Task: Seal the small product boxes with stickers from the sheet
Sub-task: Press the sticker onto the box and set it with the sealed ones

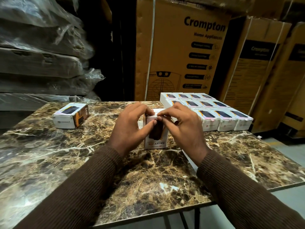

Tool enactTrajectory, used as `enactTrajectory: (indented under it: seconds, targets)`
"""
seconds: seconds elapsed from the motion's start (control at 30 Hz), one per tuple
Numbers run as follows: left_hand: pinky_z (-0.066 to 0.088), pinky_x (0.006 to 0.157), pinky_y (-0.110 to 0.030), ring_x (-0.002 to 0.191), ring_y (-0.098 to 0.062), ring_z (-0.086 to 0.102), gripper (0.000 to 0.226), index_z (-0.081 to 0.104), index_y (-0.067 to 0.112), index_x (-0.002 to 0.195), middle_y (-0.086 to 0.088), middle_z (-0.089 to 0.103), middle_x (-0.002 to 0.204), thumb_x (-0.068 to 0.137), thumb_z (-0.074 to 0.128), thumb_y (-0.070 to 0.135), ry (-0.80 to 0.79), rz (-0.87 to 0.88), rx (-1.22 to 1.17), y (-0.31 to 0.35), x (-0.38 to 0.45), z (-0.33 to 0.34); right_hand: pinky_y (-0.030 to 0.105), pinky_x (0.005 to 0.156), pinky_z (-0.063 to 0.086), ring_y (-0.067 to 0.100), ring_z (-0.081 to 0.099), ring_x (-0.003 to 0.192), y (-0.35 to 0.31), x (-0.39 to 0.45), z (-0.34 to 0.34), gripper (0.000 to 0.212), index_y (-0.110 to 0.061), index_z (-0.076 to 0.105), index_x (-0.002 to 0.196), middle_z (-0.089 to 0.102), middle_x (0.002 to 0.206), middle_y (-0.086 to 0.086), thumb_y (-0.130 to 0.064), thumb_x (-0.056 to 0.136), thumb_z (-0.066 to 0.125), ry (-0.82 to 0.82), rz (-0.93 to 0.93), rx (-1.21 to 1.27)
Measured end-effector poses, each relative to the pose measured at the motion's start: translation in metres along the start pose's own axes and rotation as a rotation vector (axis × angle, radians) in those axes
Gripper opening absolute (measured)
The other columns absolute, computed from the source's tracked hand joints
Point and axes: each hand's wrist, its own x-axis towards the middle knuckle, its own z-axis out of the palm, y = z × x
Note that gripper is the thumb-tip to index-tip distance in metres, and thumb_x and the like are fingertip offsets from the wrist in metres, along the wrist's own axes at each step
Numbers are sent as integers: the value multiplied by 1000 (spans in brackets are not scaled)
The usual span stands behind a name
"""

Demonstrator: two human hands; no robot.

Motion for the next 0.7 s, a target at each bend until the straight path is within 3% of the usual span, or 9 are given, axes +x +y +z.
enactTrajectory:
  seconds: [0.13,0.27,0.43,0.7]
  targets:
    - [51,84,-37,99,-15,61,17,69,16,101,7,67,101,91,80,22,1,-1,2,0,-1,0,16,66,38,2,61,89,2,3,0,7,-27,82,98,63,88,-16,-29,91,80,-12,64,92]
    - [52,85,-39,100,-15,61,16,69,17,103,8,67,103,91,79,23,2,-2,2,0,-1,0,28,72,46,7,60,92,2,6,0,5,-27,78,98,62,89,-12,-29,93,76,-53,62,79]
    - [52,86,-39,101,-14,62,17,70,17,104,8,68,104,92,78,24,-4,-1,9,0,-1,0,30,72,44,8,56,90,1,7,0,1,-26,74,93,58,87,-11,-28,93,74,-72,63,45]
    - [52,87,-38,101,-14,60,17,70,17,104,7,67,104,91,79,24,4,-6,19,1,-1,0,40,80,53,7,60,94,3,12,-3,2,-30,74,94,61,90,-13,-31,92,74,-119,85,101]
